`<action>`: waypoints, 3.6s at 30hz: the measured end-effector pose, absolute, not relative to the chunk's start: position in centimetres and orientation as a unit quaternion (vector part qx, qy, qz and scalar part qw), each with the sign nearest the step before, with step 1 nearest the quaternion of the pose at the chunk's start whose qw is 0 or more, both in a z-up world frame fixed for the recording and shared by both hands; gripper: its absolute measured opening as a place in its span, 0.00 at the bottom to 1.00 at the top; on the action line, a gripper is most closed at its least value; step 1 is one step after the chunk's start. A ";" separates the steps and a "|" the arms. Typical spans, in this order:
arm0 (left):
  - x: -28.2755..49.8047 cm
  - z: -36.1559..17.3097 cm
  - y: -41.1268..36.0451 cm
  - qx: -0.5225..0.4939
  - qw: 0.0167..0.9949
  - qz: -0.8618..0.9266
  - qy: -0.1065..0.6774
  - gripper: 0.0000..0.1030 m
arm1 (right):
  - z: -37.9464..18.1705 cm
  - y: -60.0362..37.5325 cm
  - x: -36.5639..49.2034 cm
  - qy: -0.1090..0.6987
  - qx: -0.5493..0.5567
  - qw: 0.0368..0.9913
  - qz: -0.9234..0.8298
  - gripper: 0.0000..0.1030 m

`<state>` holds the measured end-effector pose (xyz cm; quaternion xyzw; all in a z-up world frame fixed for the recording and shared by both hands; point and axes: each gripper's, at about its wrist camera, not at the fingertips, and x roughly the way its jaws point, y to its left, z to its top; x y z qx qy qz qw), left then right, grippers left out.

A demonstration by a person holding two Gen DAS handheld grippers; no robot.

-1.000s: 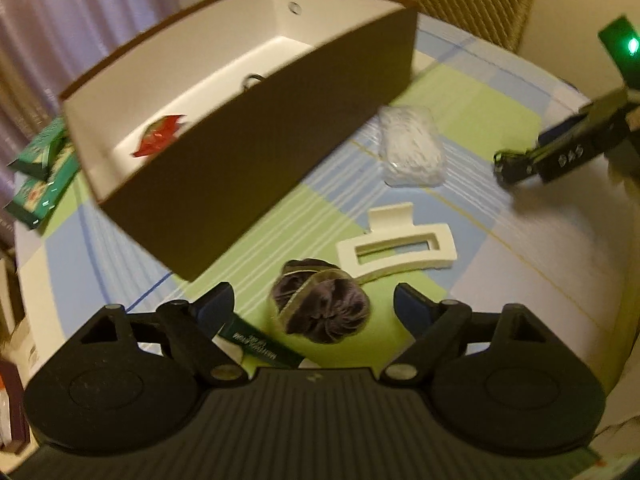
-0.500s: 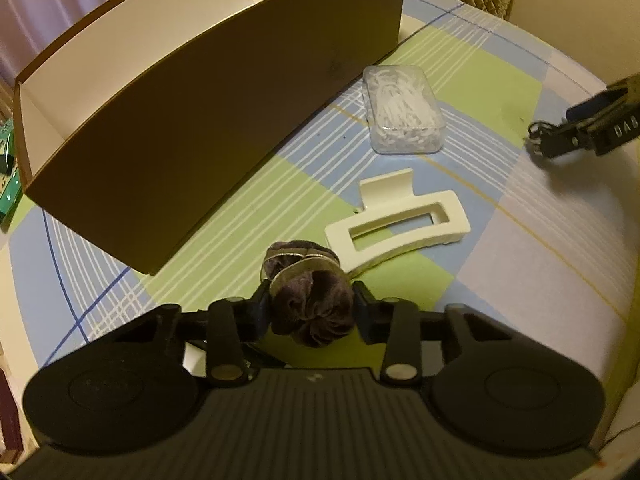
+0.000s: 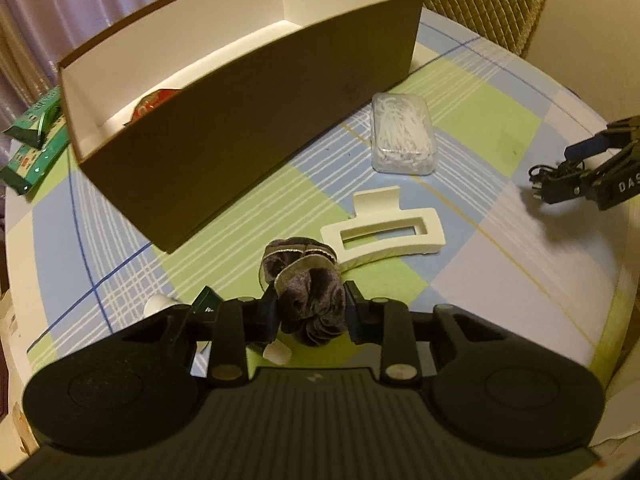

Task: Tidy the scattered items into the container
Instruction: 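Grasp the brown scrunchie with the left tool while the right tool grasps the black cable, then carry the scrunchie and black cable into the box and open both tools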

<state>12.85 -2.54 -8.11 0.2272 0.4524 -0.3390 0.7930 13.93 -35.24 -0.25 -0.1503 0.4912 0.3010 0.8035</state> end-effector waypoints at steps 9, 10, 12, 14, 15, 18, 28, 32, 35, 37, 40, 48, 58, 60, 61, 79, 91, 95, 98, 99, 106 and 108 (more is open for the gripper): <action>12.3 -5.2 -1.5 0.205 0.818 -0.313 0.436 0.25 | 1.7 -34.8 14.3 0.472 -0.157 0.800 0.337 0.88; 12.3 -4.9 -1.4 0.204 0.821 -0.311 0.433 0.25 | 2.1 -34.6 14.5 0.469 -0.154 0.799 0.343 0.88; 12.5 -4.3 -1.3 0.205 0.827 -0.306 0.425 0.25 | 3.2 -34.2 14.9 0.458 -0.154 0.800 0.357 0.88; 12.7 -3.8 -1.3 0.208 0.831 -0.301 0.418 0.25 | 4.2 -33.6 15.2 0.448 -0.153 0.799 0.371 0.88; 12.8 -3.5 -1.4 0.207 0.834 -0.299 0.416 0.25 | 4.7 -33.2 15.4 0.442 -0.152 0.799 0.379 0.88; 13.2 -2.7 -1.6 0.203 0.839 -0.297 0.409 0.25 | 5.9 -32.2 15.8 0.425 -0.151 0.799 0.399 0.88; 14.6 -0.2 -1.8 0.185 0.860 -0.285 0.381 0.25 | 9.0 -29.5 16.7 0.382 -0.160 0.789 0.454 0.88; 15.5 0.9 -1.9 0.178 0.868 -0.280 0.370 0.25 | 10.0 -28.6 17.4 0.366 -0.158 0.789 0.468 0.88; 16.2 1.4 -2.0 0.174 0.872 -0.276 0.364 0.26 | 10.7 -27.9 18.0 0.357 -0.153 0.790 0.475 0.88; 16.6 1.8 -2.1 0.173 0.875 -0.274 0.361 0.26 | 11.1 -27.4 18.4 0.352 -0.150 0.790 0.480 0.88; 17.6 2.3 -2.4 0.172 0.878 -0.269 0.357 0.26 | 11.6 -26.5 18.8 0.344 -0.149 0.789 0.488 0.88; 20.8 3.2 -3.9 0.170 0.882 -0.269 0.349 0.26 | 12.8 -22.9 20.6 0.318 -0.152 0.789 0.503 0.88; 26.8 3.0 -6.9 0.157 0.877 -0.281 0.357 0.26 | 11.7 -16.1 25.1 0.318 -0.174 0.791 0.493 0.88; 28.2 2.7 -7.2 0.152 0.875 -0.281 0.364 0.26 | 11.1 -15.0 26.2 0.328 -0.176 0.790 0.487 0.88; 29.0 2.5 -7.4 0.147 0.874 -0.282 0.367 0.26 | 10.7 -14.5 26.8 0.334 -0.175 0.790 0.483 0.88; 38.9 -4.1 -11.1 0.156 0.846 -0.265 0.436 0.26 | 5.1 -7.3 34.4 0.384 -0.237 0.767 0.456 0.88; 42.2 -8.2 -11.8 0.150 0.831 -0.251 0.474 0.31 | 2.5 -5.0 35.2 0.376 -0.290 0.759 0.446 0.88; 42.3 -8.3 -11.8 0.158 0.831 -0.249 0.471 0.38 | 2.0 -4.8 35.2 0.363 -0.308 0.759 0.445 0.88; 42.1 -8.1 -11.7 0.165 0.834 -0.250 0.464 0.45 | 1.7 -4.5 35.2 0.352 -0.316 0.760 0.446 0.88; 42.0 -8.0 -11.7 0.169 0.835 -0.249 0.460 0.49 | 1.6 -4.5 35.2 0.349 -0.320 0.760 0.446 0.88; 42.1 -7.5 -11.2 0.178 0.840 -0.237 0.454 0.52 | 1.2 -3.9 35.3 0.327 -0.331 0.762 0.450 0.88; 42.2 -7.4 -11.1 0.178 0.841 -0.234 0.455 0.53 | 1.2 -3.8 35.3 0.325 -0.329 0.762 0.452 0.88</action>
